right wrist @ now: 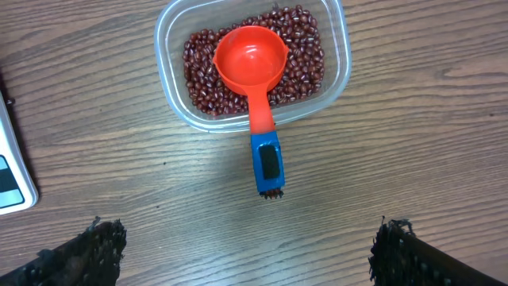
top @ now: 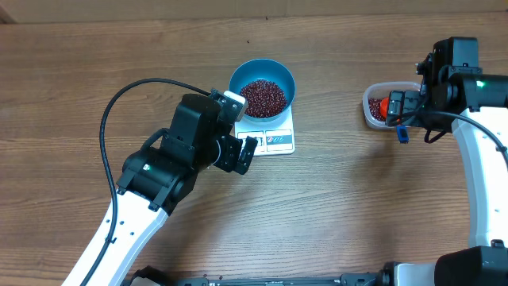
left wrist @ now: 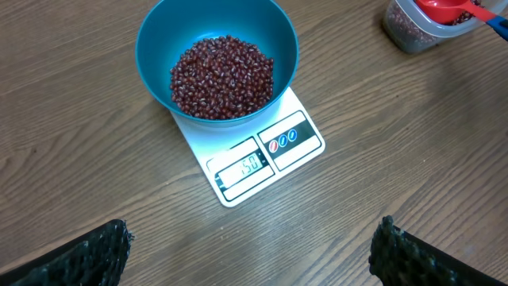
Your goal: Scoop item into bowl and weigh 150g on scale
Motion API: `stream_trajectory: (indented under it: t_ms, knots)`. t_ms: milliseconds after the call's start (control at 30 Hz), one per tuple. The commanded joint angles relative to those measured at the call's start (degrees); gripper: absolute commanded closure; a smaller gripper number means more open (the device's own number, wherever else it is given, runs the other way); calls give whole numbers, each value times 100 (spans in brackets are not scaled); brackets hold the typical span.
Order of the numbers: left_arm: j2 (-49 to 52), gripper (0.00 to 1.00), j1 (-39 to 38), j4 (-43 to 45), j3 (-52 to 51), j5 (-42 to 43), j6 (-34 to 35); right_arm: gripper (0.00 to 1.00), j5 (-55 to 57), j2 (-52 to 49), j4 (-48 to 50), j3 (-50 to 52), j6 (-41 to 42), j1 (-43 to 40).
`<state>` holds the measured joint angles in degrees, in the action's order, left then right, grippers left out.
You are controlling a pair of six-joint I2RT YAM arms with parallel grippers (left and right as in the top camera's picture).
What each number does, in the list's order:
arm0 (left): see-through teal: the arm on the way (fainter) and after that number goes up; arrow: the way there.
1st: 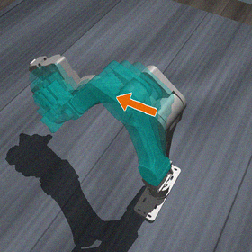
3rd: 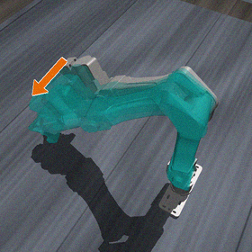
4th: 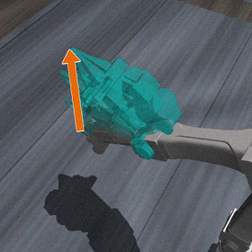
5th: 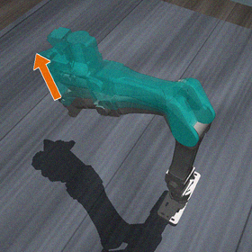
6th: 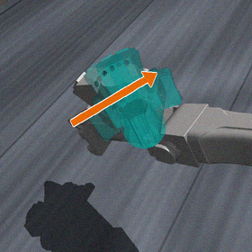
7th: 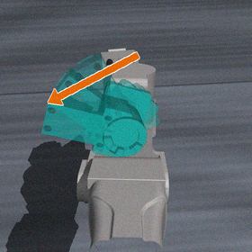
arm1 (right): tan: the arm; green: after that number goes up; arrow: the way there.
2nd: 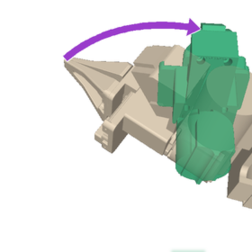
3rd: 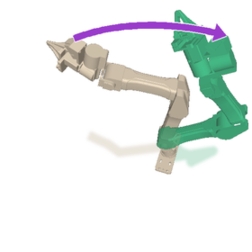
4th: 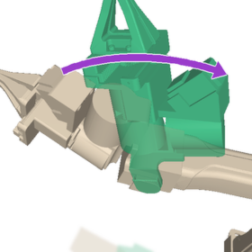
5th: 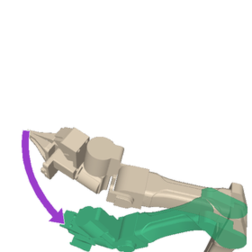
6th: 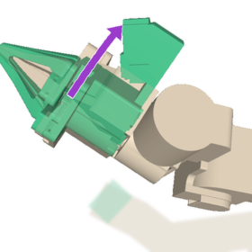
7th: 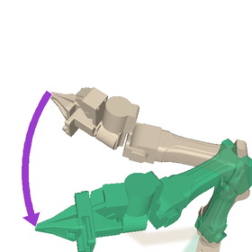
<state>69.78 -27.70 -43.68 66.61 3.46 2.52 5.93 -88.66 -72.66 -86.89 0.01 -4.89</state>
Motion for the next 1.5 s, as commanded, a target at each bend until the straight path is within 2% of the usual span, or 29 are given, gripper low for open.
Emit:
stream_trajectory:
  t_ms: [0,700,933,1167,1467]
  knots:
    - [28,0,31,20,-57,46,-127,0,-22,109,33,-157,44,-44]
    - [28,0,31,-35,-57,46,-127,0,-20,109,33,-157,44,-44]
    - [-74,1,31,-601,-153,17,-129,0,-22,109,33,-157,44,-44]
    - [-815,1,31,-396,-896,-138,-127,0,-22,109,35,-157,44,-44]
    - [-2267,1,33,-404,-1912,-223,-127,0,-22,109,35,-157,44,-44]
